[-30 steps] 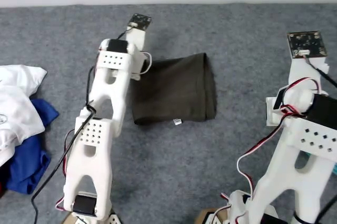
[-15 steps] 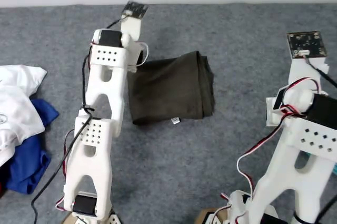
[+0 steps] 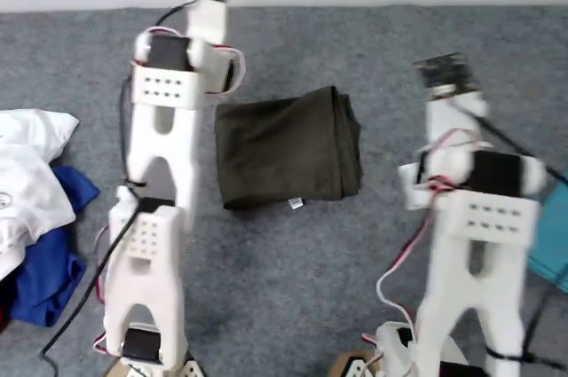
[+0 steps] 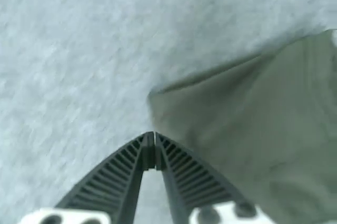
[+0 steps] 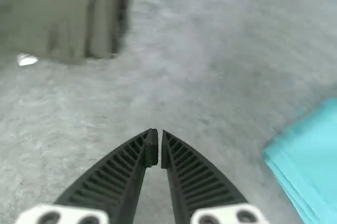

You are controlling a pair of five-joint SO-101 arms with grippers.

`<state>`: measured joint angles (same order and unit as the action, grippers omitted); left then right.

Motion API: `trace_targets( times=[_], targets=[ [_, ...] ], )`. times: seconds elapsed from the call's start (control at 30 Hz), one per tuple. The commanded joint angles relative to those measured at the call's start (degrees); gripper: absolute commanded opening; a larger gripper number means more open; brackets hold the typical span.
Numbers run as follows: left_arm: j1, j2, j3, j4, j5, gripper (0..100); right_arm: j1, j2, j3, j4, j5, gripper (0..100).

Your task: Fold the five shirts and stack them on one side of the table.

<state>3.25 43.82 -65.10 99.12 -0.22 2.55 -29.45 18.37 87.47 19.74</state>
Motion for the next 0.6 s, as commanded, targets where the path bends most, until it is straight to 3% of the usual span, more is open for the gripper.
trace_targets(
  times=[0.0, 0.23, 0.57],
  targets=[
    [-4.5, -14.0, 14.8, 1.6, 0.5, 1, -5.8, 4.0, 2.4, -4.5, -1.0, 2.9],
    [-15.9, -35.2, 40.4, 1.6, 0.3, 1, -13.0, 18.9, -3.8, -6.6, -7.0, 3.0],
    [-32.8, -49.3, 55.3, 1.6, 0.2, 1, -16.6, 36.3, -19.4, -7.2, -13.7, 11.4]
  ],
)
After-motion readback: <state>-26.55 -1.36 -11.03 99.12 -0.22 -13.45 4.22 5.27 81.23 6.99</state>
